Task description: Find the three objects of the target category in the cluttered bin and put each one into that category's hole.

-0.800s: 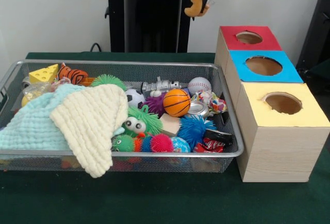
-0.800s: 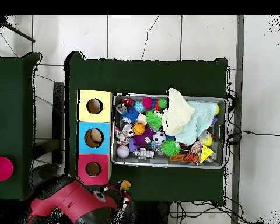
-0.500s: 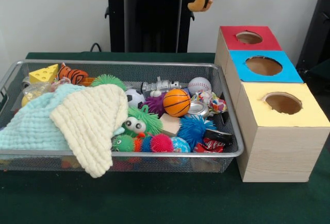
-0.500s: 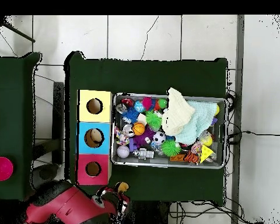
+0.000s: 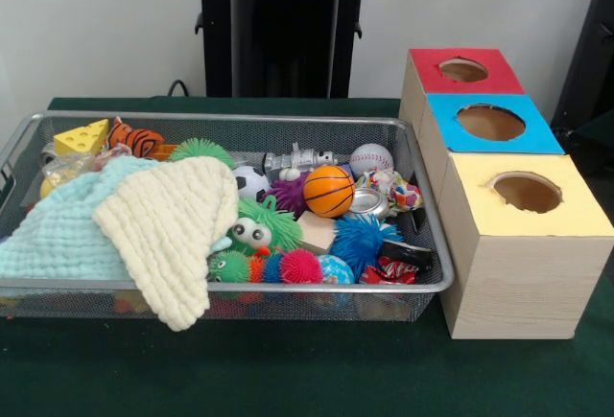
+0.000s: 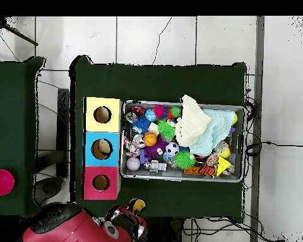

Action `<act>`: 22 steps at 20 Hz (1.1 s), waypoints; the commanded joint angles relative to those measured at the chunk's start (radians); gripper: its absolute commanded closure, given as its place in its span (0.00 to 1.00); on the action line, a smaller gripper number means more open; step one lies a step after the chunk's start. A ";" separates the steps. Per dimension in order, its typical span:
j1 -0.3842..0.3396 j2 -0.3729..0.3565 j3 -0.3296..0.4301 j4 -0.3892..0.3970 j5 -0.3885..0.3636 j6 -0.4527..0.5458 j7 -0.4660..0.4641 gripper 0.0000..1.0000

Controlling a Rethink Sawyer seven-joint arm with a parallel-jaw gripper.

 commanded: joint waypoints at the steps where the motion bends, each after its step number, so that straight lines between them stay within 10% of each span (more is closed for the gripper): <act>1: -0.072 -0.059 0.145 -0.220 -0.022 0.091 -0.164 1.00; 22: 0.004 -0.036 0.240 -0.343 -0.124 0.217 0.160 1.00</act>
